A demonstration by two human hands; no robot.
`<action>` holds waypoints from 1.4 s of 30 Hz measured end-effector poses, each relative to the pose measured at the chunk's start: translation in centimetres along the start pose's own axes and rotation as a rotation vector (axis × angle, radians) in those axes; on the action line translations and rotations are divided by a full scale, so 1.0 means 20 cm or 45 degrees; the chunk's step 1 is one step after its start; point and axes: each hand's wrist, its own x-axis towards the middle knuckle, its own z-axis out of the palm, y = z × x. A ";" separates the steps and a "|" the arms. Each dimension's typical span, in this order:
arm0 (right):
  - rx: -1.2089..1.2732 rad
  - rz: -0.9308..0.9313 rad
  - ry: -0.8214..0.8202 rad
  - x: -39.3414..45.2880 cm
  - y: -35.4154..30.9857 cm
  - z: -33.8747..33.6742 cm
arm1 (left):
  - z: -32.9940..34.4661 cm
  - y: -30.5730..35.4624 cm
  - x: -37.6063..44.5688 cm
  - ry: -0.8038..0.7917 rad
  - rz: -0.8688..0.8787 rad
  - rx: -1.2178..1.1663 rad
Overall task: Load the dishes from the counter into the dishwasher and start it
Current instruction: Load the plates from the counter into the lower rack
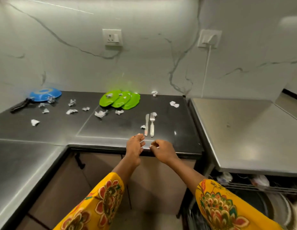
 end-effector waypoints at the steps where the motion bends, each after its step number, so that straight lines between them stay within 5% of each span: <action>1: 0.011 0.000 -0.009 0.04 -0.06 0.04 | -0.06 0.04 0.04 0.012 0.005 -0.002; 16: 0.105 -0.013 -0.097 0.54 -0.54 0.51 | -0.61 0.42 0.51 0.174 0.033 -0.061; 42: 0.479 0.229 -0.172 1.97 -0.64 0.88 | -0.62 0.80 1.79 0.382 -0.010 -0.194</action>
